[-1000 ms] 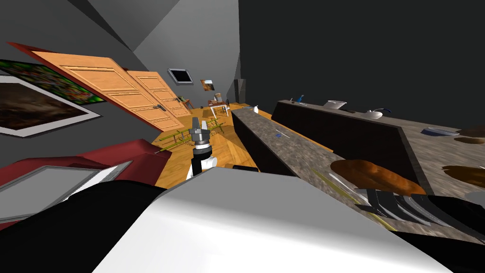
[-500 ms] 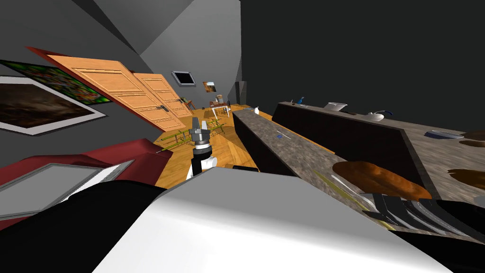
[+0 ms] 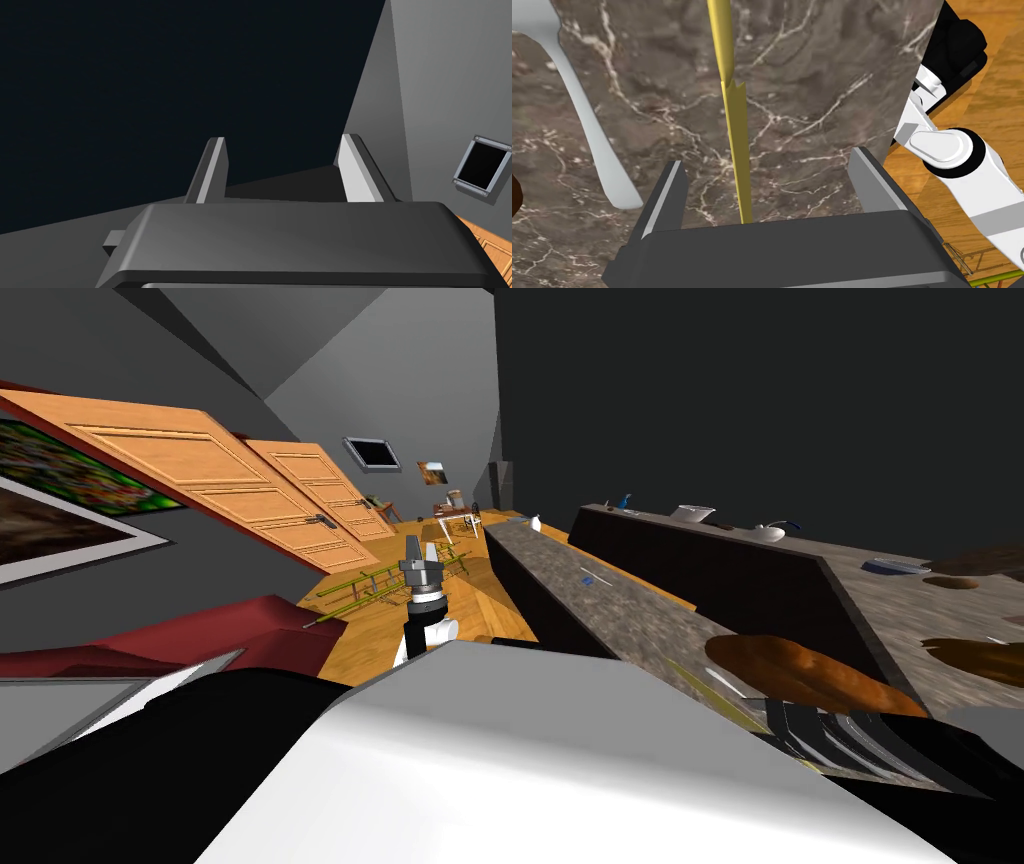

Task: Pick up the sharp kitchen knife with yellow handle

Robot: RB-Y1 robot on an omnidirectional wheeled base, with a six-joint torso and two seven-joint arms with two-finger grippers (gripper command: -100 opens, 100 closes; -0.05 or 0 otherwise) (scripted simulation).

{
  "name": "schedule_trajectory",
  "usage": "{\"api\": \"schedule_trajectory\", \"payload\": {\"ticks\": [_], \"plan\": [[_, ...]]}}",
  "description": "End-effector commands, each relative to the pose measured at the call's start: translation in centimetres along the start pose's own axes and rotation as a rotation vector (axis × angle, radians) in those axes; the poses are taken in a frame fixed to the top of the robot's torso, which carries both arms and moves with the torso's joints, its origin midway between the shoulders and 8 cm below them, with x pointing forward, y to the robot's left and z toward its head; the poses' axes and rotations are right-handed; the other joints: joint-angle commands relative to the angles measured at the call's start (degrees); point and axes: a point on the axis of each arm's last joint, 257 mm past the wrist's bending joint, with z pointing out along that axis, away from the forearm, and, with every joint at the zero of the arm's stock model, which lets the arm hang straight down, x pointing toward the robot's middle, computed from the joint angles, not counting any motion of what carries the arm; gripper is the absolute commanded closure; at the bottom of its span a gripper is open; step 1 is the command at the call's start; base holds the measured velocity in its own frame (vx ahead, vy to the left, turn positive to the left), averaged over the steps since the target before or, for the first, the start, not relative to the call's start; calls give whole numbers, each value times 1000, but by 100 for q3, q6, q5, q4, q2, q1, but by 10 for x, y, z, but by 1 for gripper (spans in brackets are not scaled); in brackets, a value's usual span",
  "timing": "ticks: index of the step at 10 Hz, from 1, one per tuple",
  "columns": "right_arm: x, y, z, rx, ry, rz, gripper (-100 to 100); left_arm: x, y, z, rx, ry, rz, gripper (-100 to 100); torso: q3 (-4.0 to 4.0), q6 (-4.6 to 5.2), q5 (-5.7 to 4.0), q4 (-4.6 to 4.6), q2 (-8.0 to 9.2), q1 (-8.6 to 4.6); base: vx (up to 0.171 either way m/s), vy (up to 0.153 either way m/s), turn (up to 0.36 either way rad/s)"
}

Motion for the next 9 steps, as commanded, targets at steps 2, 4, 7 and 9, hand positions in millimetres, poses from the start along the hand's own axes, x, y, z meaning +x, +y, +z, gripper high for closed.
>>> {"api": "schedule_trajectory", "payload": {"ticks": [2, 4, 7, 9], "plan": [[0, 1, 1, -2, 0, 3, 0, 0, 0, 0, 0, 0, 0, 0, 12, -3, 2, 4, 24, 1, 46, 0, -7], [6, 4, 11, 4, -6, 69, -100, 0, 0, 0, 0, 0, 0, 0, 43, -9, 1, 16, 78, 2, -119, -4, 319], [10, 7, 17, 7, -9, 103, -100, 0, 0, 0, 0, 0, 0, 0, 76, -1, -1, 31, 131, -8, -144, -16, 192], [11, 7, 17, 8, -9, 108, 100, 0, 0, 0, 0, 0, 0, 0, 50, 3, 0, 21, 85, -5, -10, -2, -4]]}}
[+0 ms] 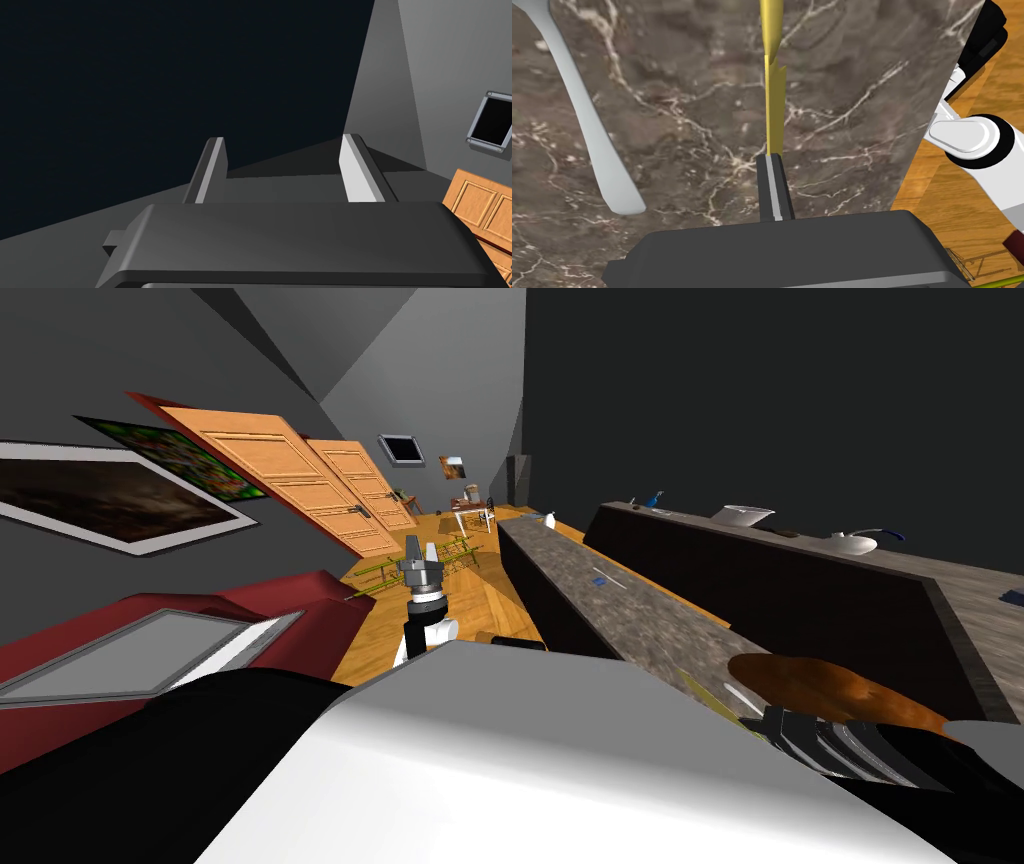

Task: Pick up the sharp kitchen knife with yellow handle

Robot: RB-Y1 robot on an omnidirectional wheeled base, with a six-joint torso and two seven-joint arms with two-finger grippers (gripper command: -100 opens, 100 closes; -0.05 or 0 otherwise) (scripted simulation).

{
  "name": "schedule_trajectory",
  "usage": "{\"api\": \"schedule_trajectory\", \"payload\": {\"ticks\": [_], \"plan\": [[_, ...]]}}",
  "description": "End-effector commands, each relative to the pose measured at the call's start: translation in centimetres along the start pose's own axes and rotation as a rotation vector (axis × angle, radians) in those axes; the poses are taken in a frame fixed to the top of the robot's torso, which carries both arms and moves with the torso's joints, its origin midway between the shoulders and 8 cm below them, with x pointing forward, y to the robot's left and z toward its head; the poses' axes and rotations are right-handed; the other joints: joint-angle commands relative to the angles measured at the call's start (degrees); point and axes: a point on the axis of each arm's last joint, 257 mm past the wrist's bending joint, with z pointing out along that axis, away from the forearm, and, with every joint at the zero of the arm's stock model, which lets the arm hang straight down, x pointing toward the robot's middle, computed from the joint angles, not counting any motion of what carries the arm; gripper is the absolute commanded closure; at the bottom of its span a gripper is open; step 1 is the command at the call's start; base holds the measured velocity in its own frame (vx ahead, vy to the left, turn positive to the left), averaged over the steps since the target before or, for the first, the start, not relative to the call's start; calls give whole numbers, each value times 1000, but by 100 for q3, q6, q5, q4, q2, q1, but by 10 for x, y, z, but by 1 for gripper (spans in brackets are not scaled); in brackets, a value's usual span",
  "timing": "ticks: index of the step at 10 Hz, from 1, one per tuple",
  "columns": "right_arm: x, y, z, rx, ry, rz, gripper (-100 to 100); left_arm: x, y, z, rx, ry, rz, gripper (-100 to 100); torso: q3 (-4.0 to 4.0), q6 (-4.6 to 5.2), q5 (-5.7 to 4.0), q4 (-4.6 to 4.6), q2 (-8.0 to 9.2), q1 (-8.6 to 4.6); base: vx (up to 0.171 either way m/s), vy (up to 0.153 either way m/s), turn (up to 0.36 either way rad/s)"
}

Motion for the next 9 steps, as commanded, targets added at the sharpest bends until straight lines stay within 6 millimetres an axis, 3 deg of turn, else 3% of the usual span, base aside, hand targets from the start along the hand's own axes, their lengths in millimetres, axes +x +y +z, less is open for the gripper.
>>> {"api": "schedule_trajectory", "payload": {"ticks": [1, 3, 4, 5, 9], "plan": [[0, 0, 0, 0, 0, 0, 100, 0, 0, 0, 0, 0, 0, 0, 0, 0, 0, 0, 0, 0, -4, 0, -23], [2, 2, 0, -6, 4, 6, 100, 0, 0, 0, 0, 0, 0, 0, 8, -14, -11, 10, 6, -13, 0, 0, 0], [2, 2, 0, -6, 4, 5, 0, 0, 0, 0, 0, 0, 0, 0, 7, -15, -14, 9, 5, -20, 0, 0, 0], [-4, -1, -3, -4, 1, -27, 100, 0, 0, 0, 0, 0, 0, 0, 6, -15, -15, 9, 4, -22, 85, 17, -239], [-10, -4, -13, -9, 6, -88, 100, 0, 0, 0, 0, 0, 0, 0, -30, -10, -11, -6, -58, -19, 139, 8, -245]]}}
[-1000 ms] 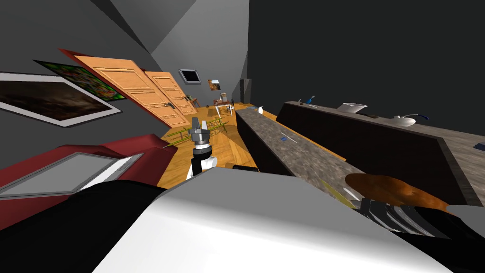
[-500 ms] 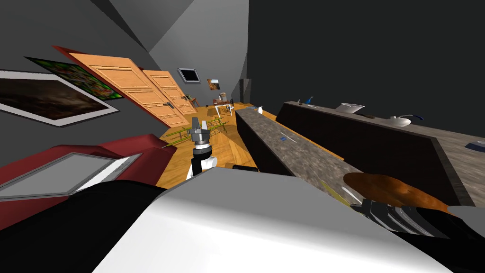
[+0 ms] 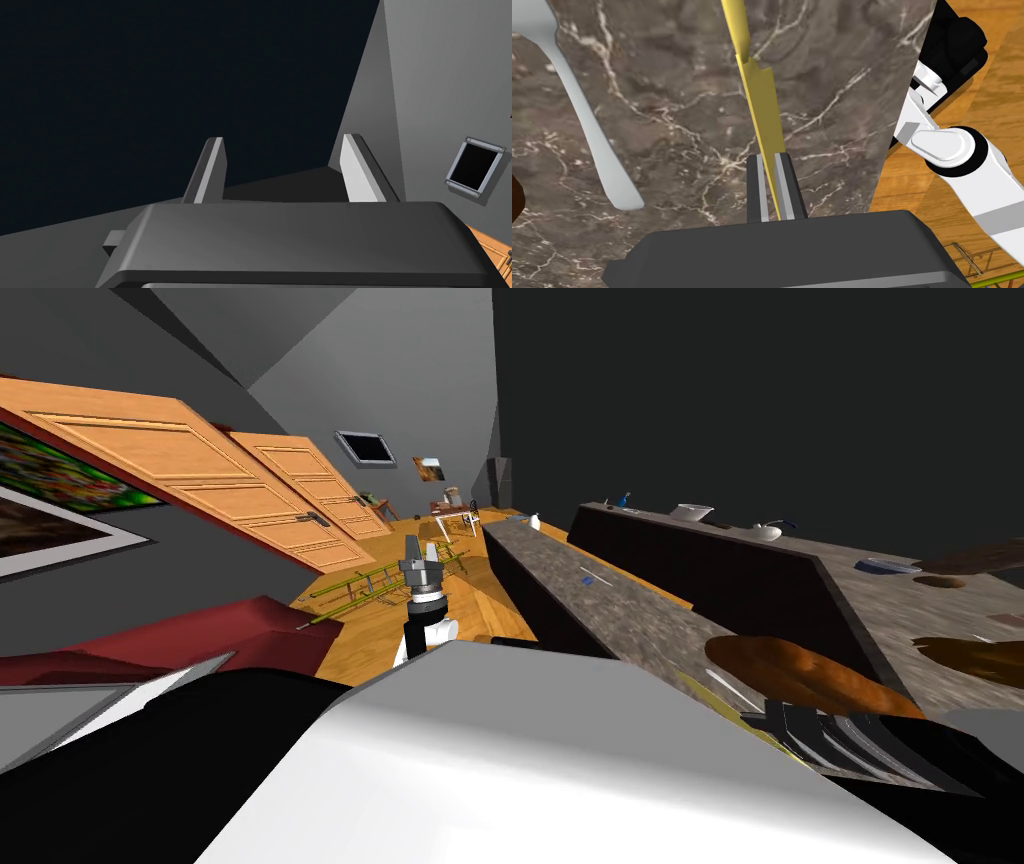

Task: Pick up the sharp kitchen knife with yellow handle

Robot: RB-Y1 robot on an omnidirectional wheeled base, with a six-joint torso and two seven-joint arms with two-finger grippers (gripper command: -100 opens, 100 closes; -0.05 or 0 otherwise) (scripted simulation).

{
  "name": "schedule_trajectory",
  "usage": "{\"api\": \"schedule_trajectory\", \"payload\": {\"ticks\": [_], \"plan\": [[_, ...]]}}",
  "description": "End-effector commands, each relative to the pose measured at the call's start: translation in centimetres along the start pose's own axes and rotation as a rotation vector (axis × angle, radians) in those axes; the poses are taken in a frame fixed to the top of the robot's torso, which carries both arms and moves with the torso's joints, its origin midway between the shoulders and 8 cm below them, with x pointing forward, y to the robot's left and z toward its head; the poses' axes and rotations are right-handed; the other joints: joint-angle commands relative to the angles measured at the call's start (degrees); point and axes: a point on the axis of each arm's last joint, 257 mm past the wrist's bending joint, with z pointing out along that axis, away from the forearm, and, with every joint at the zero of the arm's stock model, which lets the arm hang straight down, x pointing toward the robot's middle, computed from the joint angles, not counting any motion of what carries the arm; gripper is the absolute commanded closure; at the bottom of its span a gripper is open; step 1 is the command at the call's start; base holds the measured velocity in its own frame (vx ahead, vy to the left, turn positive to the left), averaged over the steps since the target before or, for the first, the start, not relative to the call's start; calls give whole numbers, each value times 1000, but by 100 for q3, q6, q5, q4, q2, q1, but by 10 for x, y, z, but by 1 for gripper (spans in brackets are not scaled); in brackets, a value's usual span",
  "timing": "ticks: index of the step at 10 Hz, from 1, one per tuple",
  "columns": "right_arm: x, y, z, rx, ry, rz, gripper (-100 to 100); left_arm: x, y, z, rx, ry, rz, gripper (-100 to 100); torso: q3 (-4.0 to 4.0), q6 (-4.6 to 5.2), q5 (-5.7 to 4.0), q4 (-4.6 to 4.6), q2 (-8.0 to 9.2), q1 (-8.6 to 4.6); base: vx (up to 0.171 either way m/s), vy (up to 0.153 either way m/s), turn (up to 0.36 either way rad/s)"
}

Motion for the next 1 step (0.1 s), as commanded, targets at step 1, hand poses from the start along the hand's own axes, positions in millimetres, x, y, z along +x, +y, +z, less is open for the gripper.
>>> {"api": "schedule_trajectory", "payload": {"ticks": [1], "plan": [[0, 0, 0, 0, 0, 0, 0, 0, 0, 0, 0, 0, 0, 0, 0, 0, 0, 0, 0, 0, 11, 2, 13]]}}
